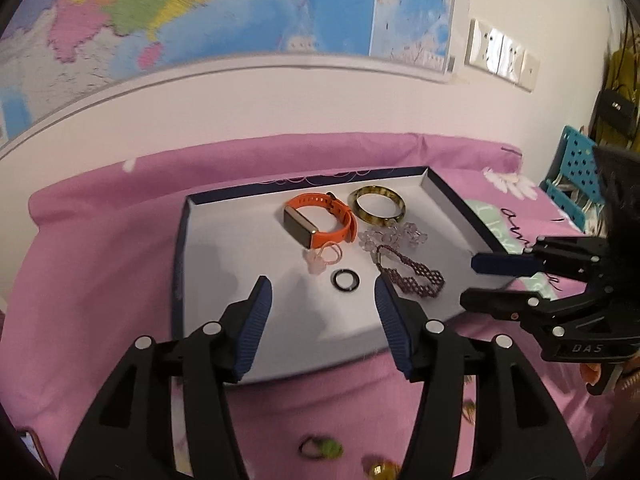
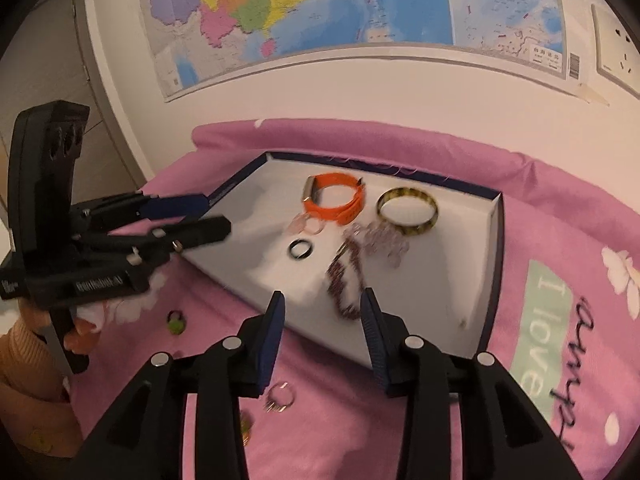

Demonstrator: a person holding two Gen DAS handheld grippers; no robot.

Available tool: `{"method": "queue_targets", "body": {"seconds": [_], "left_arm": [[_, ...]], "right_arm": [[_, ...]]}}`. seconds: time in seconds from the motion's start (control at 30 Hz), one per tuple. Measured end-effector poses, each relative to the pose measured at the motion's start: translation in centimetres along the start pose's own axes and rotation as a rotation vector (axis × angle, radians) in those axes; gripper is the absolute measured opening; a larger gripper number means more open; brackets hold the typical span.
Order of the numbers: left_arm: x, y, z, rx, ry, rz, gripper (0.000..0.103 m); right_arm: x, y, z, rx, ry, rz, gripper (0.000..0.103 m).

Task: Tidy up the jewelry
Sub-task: 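Open both grippers to release the black ring and beaded bracelet, then move both grippers back to the remaining loose jewelry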

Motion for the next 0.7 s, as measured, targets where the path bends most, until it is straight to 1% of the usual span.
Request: {"method": "queue_targets", "body": {"seconds": [0.17,0.27,0.37,0.53,0.7], "left_arm": [[-2.0,1.5,-0.6,0.01,0.002,0.013,0.054],[-3.5,2.0,-1.0,-0.001,0.004,0.002,0.054],[-4.9,2.1,-1.3,0.005,0.003,-0.01,0.054],[-7.1,2.2,-1.0,-0.02,0.011,-0.031,0.054],[-9.2,2.3,-0.4,-0.044,0.004,-0.053,0.054]], "right_arm": [[-2.1,0.0,-1.4,-0.006,0.023,-0.02,0.038],[-3.3,-0.1,-2.1,0.01,0.025,-0.032,0.038],[-4.5,-0.3,-2.8,0.024,0.029,-0.049,0.038],[-6.4,-1.0,-3.5,0.037,0.032,-0.084,0.038],[-7.5,-1.2,-3.9,0.055,0.013,-0.097,0.038]]}}
Point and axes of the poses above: each gripper's, at about its wrist camera, not at the fingertips, and y roughly against the way its jaws point, z to its right, x to its top, the point moved 10 cm from there along -y, roughly the way its jaws point, and after that the axes turned 15 degrees about -z, right-handed, at the moved point
